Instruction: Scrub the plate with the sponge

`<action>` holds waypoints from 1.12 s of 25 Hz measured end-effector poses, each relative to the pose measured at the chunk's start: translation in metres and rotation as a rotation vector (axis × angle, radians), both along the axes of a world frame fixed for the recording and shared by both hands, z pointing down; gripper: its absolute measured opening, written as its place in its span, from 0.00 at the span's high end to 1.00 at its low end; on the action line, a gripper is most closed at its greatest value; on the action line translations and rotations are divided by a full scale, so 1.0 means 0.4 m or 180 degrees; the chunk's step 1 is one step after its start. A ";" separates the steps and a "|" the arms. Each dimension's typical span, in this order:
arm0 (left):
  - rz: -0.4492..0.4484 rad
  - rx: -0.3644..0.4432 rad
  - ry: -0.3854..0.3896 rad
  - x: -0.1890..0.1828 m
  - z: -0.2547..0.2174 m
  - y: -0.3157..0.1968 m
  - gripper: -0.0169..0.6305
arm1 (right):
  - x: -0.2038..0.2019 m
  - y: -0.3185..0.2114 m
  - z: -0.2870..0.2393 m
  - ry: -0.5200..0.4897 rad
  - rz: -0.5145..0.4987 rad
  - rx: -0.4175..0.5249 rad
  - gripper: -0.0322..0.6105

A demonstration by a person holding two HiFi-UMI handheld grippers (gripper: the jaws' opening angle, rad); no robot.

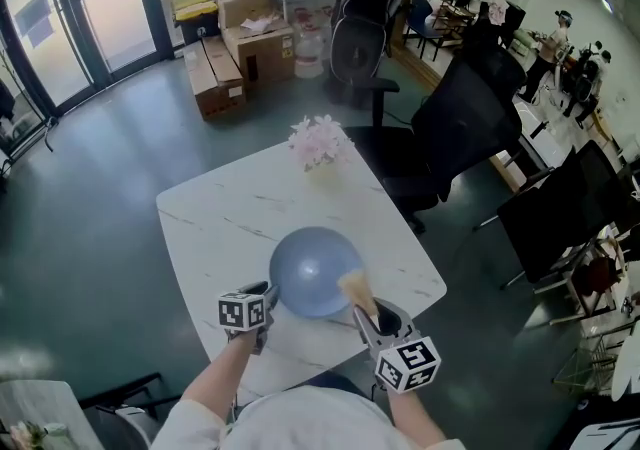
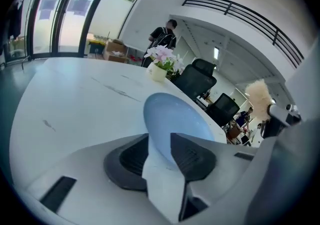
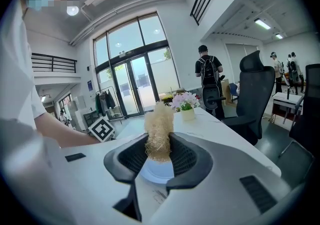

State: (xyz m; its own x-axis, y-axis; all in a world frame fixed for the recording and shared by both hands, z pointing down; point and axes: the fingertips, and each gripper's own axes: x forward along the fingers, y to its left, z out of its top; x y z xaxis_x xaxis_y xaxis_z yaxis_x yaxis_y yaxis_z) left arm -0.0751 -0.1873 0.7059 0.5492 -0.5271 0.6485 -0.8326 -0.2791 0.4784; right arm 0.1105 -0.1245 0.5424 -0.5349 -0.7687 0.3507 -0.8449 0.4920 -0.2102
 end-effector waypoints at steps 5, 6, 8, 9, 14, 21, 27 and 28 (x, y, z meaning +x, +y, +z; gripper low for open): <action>-0.0204 -0.0339 0.0266 0.006 0.047 -0.009 0.65 | 0.016 0.005 0.011 0.0012 0.0040 -0.0042 0.75; -0.0229 -0.0378 0.0290 0.006 0.055 -0.012 0.65 | 0.020 0.006 0.012 0.0010 0.0053 -0.0046 0.76; -0.0267 -0.0448 0.0345 0.006 0.065 -0.022 0.65 | 0.025 0.005 0.013 0.0002 0.0077 -0.0048 0.75; -0.0279 -0.0476 0.0377 0.007 0.067 -0.030 0.65 | 0.028 0.004 0.013 0.0000 0.0086 -0.0048 0.76; -0.0257 -0.0595 0.0325 0.020 0.076 -0.059 0.65 | 0.046 0.002 0.014 0.0007 0.0145 -0.0059 0.75; -0.0354 -0.0805 0.0315 0.020 0.103 -0.068 0.69 | 0.059 -0.001 0.016 -0.0002 0.0166 -0.0068 0.76; -0.0263 -0.0852 0.0195 0.026 0.117 -0.062 0.84 | 0.065 0.002 0.018 0.0009 0.0163 -0.0090 0.75; -0.0278 -0.0846 0.0199 0.026 0.118 -0.063 0.85 | 0.066 0.002 0.018 0.0014 0.0162 -0.0088 0.75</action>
State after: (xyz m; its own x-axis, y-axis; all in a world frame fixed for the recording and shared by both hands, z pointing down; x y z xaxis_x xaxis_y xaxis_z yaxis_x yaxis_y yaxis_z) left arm -0.0648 -0.2127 0.7530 0.5524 -0.3901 0.7366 -0.8146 -0.0655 0.5763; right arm 0.1370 -0.1236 0.5497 -0.4937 -0.7849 0.3746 -0.8696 0.4423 -0.2193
